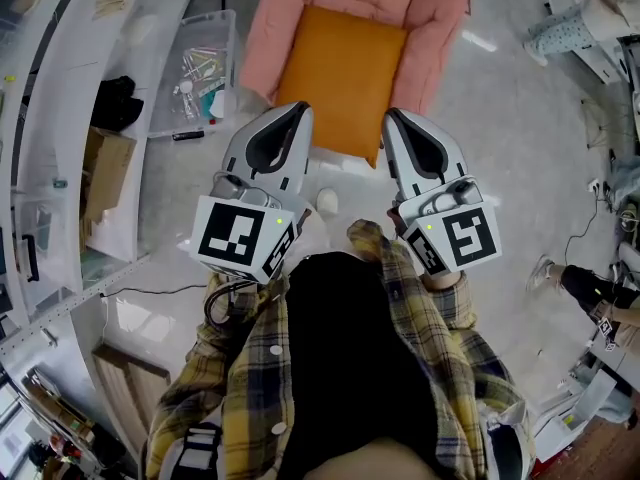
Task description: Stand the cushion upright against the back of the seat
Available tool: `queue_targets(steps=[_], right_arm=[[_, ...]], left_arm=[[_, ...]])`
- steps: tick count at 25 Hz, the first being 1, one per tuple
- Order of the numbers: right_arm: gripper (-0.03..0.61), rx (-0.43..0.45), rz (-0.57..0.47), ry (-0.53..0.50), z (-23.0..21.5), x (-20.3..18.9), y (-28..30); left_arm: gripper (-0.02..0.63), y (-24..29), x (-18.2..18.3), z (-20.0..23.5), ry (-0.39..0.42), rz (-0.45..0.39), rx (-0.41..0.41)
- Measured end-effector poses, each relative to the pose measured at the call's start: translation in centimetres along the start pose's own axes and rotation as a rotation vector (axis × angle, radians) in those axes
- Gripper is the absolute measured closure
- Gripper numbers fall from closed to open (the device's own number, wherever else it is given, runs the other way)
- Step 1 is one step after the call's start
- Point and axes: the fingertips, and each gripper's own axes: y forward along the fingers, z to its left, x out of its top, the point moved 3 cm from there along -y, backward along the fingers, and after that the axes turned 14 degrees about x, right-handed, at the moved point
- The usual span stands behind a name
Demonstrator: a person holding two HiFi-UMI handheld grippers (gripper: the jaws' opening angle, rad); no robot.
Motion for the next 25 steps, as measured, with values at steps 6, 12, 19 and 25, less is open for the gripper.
queue_targets(steps=[6,12,19,25], right_arm=[[0.560,0.003,0.016,0.000,-0.9,-0.5,2.3],[0.560,-0.078,0.043,0.014,-2.1,-1.0,4.6],[0.560,-0.214,0.041,0.069,-2.9,-1.3,9.3],[0.560,-0.341,0.026,0.094,-3.1,-0.8,13.5]], left_arm=[[0.611,1.9,-0.3,1.7,-0.006,0.007,-0.005],[0.611,4.7,-0.1,4.0,0.004,0.026,-0.075],[0.611,8.3,0.5,8.4,0.036,0.062,-0.208],[0.611,11.3,1.3,11.8,0.074,0.089,-0.334]])
